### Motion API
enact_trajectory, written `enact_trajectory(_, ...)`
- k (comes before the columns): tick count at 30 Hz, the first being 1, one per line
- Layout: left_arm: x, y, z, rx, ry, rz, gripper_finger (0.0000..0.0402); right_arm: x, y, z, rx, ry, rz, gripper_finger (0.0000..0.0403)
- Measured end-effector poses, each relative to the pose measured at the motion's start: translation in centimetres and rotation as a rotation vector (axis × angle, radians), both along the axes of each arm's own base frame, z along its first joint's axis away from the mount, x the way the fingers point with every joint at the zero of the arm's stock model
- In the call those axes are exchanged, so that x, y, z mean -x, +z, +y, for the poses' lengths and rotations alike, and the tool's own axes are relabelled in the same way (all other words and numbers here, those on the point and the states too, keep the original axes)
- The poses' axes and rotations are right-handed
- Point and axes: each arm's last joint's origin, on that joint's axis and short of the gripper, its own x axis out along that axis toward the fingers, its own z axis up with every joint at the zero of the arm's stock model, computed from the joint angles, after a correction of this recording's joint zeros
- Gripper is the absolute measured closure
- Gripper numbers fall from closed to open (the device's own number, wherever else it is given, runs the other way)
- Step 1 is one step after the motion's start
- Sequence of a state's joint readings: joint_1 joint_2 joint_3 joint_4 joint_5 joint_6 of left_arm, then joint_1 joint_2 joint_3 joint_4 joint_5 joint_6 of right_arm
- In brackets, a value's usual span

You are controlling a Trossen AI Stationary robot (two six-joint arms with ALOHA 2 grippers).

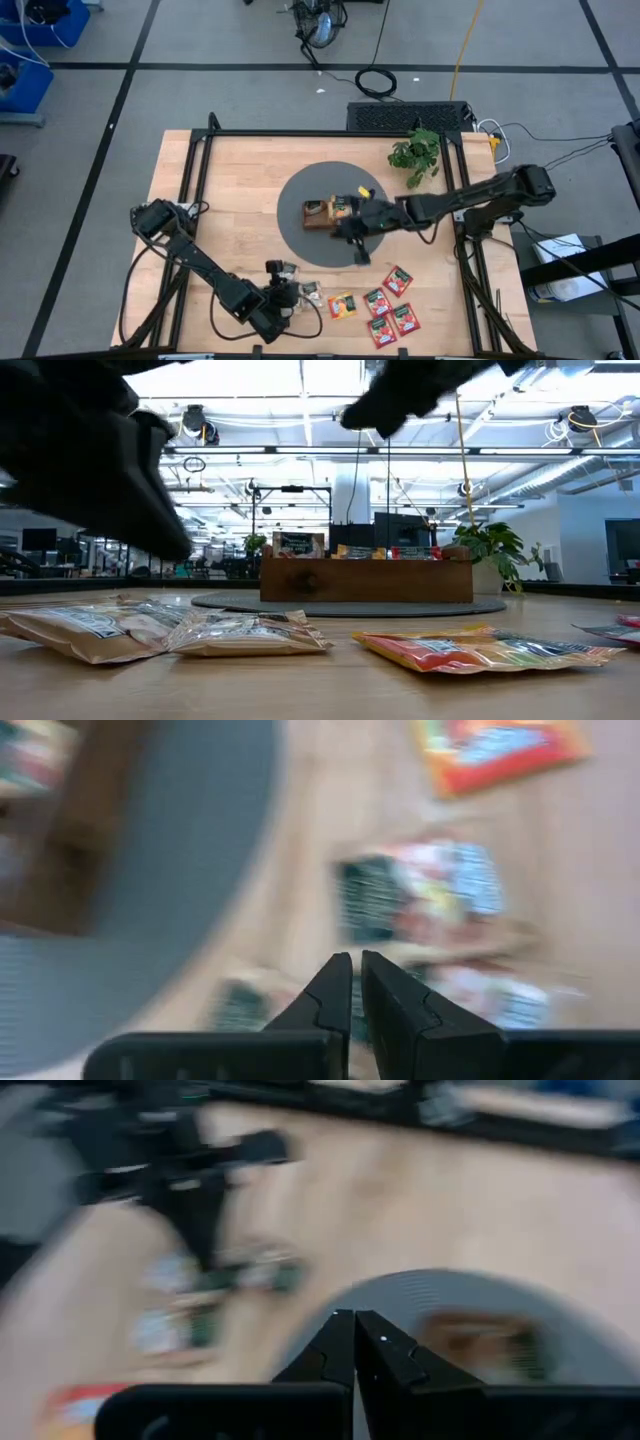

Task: Pick & Place Tea
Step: Put the gold tea bag into the left compartment of the wooden organizer

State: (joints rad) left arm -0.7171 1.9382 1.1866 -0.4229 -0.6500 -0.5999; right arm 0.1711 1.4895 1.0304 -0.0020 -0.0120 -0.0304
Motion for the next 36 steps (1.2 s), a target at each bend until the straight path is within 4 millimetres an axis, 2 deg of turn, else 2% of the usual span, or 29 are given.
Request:
enact_trajectory(5, -0.7, 0.4, -1.4, 0.202, -0.121, -0.001, 0.0366, 0.9, -4.2, 2.3, -0.041, 0.100, -0.015, 0.0394)
enact_trajectory(11, -2.3, 1.2, -1.2, 0.265, -0.174, -0.097, 0.0366, 1.3, -8.0, 2.5, -0.076, 0.119, -0.043, 0.0367)
enact_trajectory(16, -2.8, -1.1, -0.8, 0.284, -0.197, 0.002, 0.0366, 0.0, -11.4, 3.1, -0.206, 0.146, 0.011, 0.0333)
enact_trajectory(19, -3.2, -1.5, -0.7, 0.321, -0.209, 0.018, 0.0366, -1.3, -13.1, 3.4, -0.235, 0.143, 0.040, 0.0315)
enact_trajectory(27, -3.2, -1.7, -0.5, 0.300, -0.194, 0.016, 0.0366, -3.7, -14.9, 3.2, -0.322, 0.101, 0.095, 0.0280)
enact_trajectory(36, -2.4, -3.8, 1.3, 0.299, -0.140, 0.003, 0.0366, -3.9, -15.2, 3.1, -0.374, 0.101, 0.132, 0.0281)
